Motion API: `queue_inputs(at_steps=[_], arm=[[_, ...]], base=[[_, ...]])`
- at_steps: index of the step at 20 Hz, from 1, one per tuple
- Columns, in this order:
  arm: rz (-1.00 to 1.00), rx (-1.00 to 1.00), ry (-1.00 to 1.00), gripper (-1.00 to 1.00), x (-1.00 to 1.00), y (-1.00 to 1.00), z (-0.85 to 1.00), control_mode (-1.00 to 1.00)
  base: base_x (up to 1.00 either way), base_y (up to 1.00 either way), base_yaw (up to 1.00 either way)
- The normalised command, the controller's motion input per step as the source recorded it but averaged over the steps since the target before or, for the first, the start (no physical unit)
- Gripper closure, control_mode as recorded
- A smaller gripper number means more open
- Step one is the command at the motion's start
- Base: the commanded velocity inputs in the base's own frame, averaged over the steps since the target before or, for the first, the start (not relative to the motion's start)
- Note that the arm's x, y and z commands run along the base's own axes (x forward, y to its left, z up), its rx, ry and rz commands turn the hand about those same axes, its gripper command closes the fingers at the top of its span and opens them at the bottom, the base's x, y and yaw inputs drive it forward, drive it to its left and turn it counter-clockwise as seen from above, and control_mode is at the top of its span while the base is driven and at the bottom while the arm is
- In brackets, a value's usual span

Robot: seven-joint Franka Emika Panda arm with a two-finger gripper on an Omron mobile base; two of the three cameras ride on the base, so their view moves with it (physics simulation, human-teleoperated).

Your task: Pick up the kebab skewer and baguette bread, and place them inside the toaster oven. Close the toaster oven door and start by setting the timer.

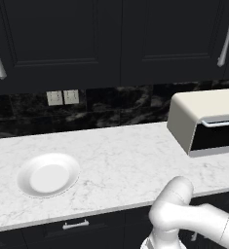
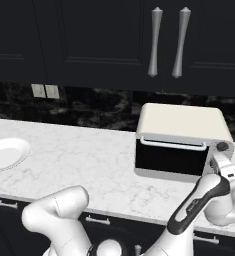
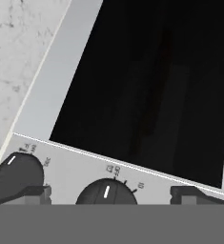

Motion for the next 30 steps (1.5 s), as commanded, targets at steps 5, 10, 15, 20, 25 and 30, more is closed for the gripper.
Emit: queue_inputs(at_steps=[5,10,15,20,25,30], arm=[[-0.13,-0.01,0.18,-1.0,0.39,0.07,0.01,-1.0],[-0.1,0.0,0.15,-1.0,0.04,-0.01,0.0,-1.0],[-0.08,0.0,0.04,-1.0,0.08,-0.03,0.0,-1.0],[-0.05,0.05,0.0,-1.0,0.0,-0.04,-0.07,-1.0],[-0.01,0.09,0.0,-1.0,0.09,-0.11,-0.06,-1.0],[0.0,0.07,-0.07,-1.0,0.09,-0.01,-0.06,-1.0]], base=[[0.0,0.0,0.0],[0.0,0.0,0.0],[0.0,0.0,0.0],[0.0,0.0,0.0],[0.0,0.0,0.0],[0.0,0.0,0.0]])
